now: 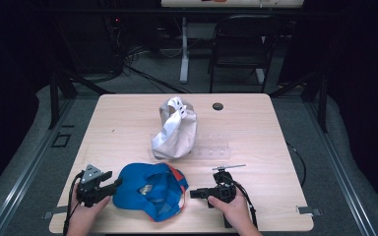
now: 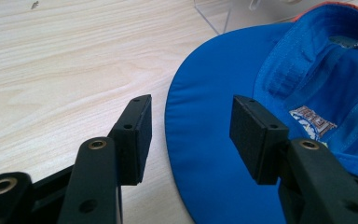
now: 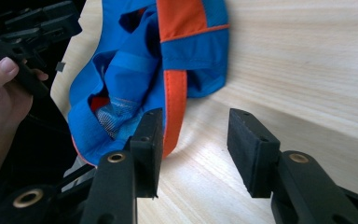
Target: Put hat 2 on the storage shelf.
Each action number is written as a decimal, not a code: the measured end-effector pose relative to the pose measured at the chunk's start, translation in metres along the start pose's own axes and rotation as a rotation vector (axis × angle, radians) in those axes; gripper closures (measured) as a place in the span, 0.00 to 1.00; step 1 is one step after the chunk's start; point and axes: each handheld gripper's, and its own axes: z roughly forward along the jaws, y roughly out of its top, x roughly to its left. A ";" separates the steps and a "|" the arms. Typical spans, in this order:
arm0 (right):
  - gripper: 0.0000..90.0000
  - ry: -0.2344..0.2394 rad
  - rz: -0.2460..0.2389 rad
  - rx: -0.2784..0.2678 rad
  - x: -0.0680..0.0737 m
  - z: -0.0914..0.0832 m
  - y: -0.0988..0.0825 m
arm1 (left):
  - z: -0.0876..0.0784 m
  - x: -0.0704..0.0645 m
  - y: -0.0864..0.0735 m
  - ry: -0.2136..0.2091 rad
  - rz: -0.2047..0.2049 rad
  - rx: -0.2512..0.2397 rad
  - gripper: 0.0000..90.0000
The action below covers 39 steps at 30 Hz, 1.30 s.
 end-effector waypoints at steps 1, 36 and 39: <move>0.62 -0.006 -0.004 0.025 0.001 0.000 0.001 | -0.001 0.000 0.000 0.002 0.002 0.003 0.55; 0.81 0.171 0.125 0.114 -0.001 0.034 0.005 | -0.008 0.001 -0.008 0.033 0.009 0.002 0.55; 0.85 0.170 0.162 0.119 -0.002 0.032 0.006 | -0.007 0.000 -0.007 0.031 0.013 0.002 0.55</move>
